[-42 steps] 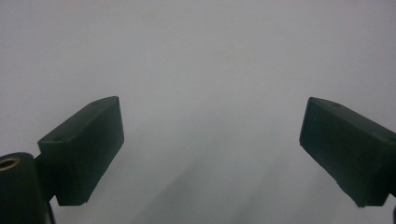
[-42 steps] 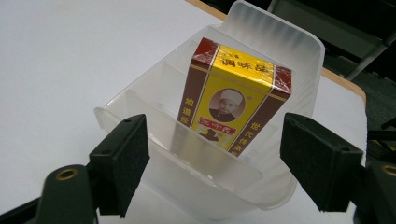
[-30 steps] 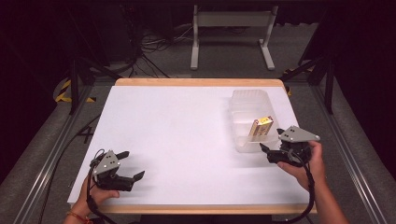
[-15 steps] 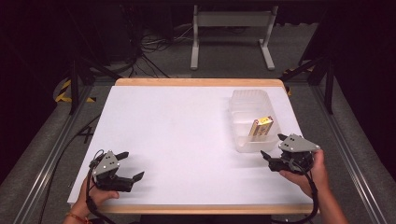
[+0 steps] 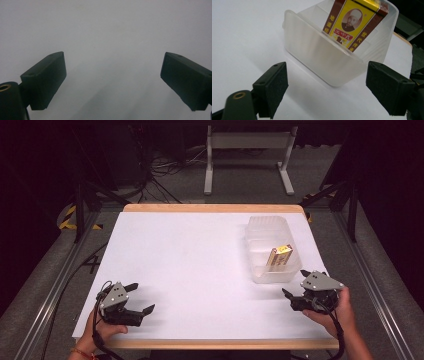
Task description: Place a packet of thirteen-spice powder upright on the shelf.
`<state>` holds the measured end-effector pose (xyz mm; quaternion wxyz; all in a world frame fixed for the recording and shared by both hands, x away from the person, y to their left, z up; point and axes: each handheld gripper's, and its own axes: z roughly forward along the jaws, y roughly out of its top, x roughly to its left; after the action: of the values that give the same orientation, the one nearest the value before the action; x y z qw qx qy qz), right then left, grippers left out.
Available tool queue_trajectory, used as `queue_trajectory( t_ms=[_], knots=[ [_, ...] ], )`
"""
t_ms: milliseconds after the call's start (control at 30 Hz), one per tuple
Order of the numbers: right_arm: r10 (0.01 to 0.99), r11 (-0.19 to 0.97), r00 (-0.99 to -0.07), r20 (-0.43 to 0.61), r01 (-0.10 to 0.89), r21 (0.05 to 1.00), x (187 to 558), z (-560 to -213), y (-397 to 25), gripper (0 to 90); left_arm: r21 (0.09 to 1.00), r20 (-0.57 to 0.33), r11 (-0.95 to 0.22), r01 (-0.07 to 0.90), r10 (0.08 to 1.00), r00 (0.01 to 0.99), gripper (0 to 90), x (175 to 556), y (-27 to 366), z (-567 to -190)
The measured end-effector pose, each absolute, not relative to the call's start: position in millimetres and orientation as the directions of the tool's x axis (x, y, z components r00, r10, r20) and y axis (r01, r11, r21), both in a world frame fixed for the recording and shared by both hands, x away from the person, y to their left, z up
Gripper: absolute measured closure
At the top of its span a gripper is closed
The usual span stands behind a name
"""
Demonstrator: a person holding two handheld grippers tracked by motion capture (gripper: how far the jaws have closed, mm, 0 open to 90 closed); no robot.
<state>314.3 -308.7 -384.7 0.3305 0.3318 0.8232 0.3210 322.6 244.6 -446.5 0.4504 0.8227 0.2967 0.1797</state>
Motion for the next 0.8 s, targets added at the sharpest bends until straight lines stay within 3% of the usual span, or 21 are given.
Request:
queue_trajectory(
  t_ms=[800],
  knots=[
    [0.826,0.513,-0.486,-0.285,0.439,0.738,303.6,-418.0,-342.8,16.8,0.850,0.034,-0.418,0.320,0.649,0.760,7.0,322.0,245.4,-446.1]
  ],
)
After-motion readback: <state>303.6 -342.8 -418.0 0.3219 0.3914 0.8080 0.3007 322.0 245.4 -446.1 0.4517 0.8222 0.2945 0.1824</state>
